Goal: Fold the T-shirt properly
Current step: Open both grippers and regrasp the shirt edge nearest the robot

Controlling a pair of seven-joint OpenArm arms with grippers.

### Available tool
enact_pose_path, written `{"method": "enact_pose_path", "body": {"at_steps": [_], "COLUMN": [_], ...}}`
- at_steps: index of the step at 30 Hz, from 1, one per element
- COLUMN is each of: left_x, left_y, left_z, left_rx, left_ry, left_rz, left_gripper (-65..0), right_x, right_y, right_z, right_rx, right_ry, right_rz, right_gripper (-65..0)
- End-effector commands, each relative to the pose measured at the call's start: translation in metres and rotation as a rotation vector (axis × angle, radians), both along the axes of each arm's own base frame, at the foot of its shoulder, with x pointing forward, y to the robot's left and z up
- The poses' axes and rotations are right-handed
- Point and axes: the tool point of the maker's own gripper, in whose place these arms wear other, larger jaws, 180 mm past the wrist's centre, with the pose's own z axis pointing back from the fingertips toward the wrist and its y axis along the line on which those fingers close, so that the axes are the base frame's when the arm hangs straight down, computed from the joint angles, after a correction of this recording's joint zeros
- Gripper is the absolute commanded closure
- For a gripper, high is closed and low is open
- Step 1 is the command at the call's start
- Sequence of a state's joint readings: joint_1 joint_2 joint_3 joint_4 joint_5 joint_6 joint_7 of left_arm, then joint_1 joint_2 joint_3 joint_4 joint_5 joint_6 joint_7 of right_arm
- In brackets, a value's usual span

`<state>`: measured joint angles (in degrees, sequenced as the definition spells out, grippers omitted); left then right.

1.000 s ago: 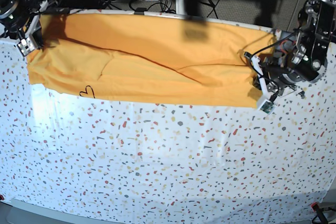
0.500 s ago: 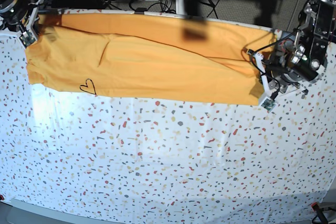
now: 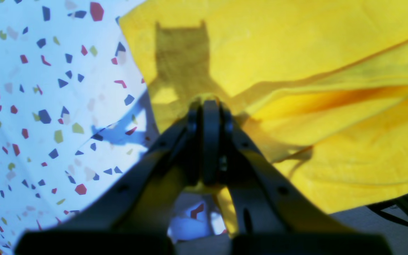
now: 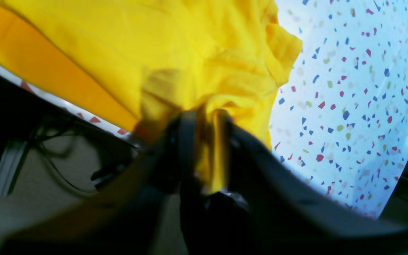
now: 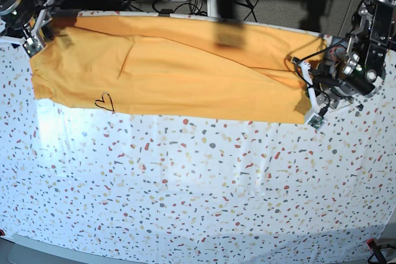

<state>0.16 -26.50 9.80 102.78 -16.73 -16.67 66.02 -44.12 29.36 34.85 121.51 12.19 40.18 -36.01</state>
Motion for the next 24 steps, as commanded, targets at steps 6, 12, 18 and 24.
{"method": "enact_pose_path", "body": {"at_steps": [6, 12, 18, 24], "left_x": [-0.002, -0.002, -0.005, -0.018], "left_y": [0.008, 0.008, 0.01, 0.014], "left_z": [0.004, 0.004, 0.002, -0.006], "left_rx": [0.036, 0.034, 0.042, 0.058], "left_ry": [0.014, 0.015, 0.029, 0.072], "left_rz": [0.008, 0.008, 0.01, 0.012], "left_gripper": [-20.1, -20.7, -20.7, -20.7], "right_x": [0.008, 0.013, 0.023, 0.028], "right_y": [-0.002, 0.0, 0.009, 0.009], "right_z": [0.011, 0.014, 0.02, 0.024], "right_rx": [-0.007, 0.009, 0.079, 0.079], "right_ry": [-0.047, -0.072, -0.11, -0.129], "right_rz": [-0.007, -0.007, -0.007, -0.007], "right_gripper": [-24.9, -24.8, -24.8, -24.8]}}
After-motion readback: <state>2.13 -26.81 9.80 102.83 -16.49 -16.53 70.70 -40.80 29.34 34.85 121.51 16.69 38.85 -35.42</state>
